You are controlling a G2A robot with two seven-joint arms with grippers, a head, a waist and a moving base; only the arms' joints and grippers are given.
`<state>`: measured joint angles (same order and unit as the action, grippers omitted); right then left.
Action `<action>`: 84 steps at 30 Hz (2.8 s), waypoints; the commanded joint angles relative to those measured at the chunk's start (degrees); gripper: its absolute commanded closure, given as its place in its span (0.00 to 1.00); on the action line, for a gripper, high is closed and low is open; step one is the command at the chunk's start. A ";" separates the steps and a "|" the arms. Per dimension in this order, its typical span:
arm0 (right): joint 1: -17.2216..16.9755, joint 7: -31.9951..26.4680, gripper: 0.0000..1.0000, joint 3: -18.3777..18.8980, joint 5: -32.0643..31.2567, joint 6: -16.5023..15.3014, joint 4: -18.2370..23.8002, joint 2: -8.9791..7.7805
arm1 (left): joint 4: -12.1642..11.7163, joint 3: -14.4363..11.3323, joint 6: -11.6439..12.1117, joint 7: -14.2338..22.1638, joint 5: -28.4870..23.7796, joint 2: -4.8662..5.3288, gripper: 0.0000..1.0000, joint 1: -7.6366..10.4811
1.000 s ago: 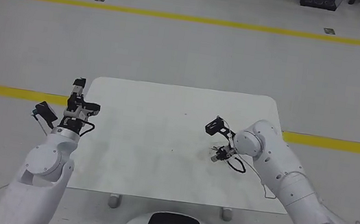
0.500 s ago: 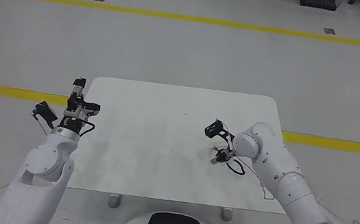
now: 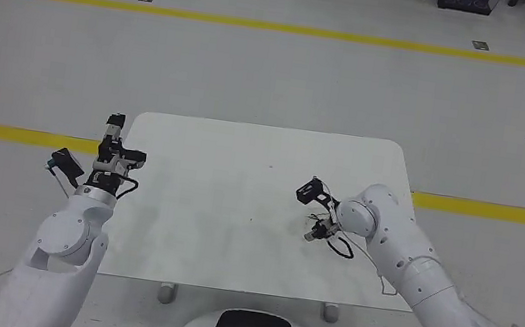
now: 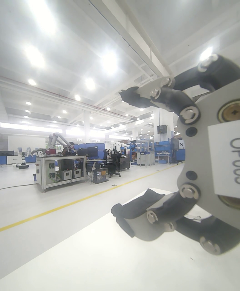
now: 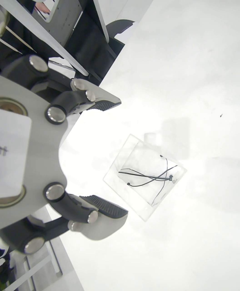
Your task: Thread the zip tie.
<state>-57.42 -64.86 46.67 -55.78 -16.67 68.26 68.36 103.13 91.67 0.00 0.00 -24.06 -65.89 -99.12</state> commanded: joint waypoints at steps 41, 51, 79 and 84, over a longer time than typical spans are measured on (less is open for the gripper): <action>5.04 7.08 0.76 -3.41 1.38 1.03 -13.00 3.12 | 0.00 0.00 0.00 0.00 0.00 0.00 0.00 0.00; 6.22 7.98 0.78 -5.16 1.17 0.76 -16.63 4.40 | 0.00 0.00 0.00 0.00 0.00 0.00 0.00 0.00; 8.58 10.23 0.91 -8.27 -0.21 2.86 -23.85 7.72 | 0.00 0.00 0.00 0.00 0.00 0.00 0.00 0.00; 8.86 10.77 0.92 -8.52 -0.49 2.99 -24.86 8.20 | 0.00 0.00 0.00 0.00 0.00 0.00 0.00 0.00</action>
<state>-48.61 -54.19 38.19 -56.23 -13.67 43.59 76.48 103.13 91.67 0.00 0.00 -24.06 -65.89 -99.12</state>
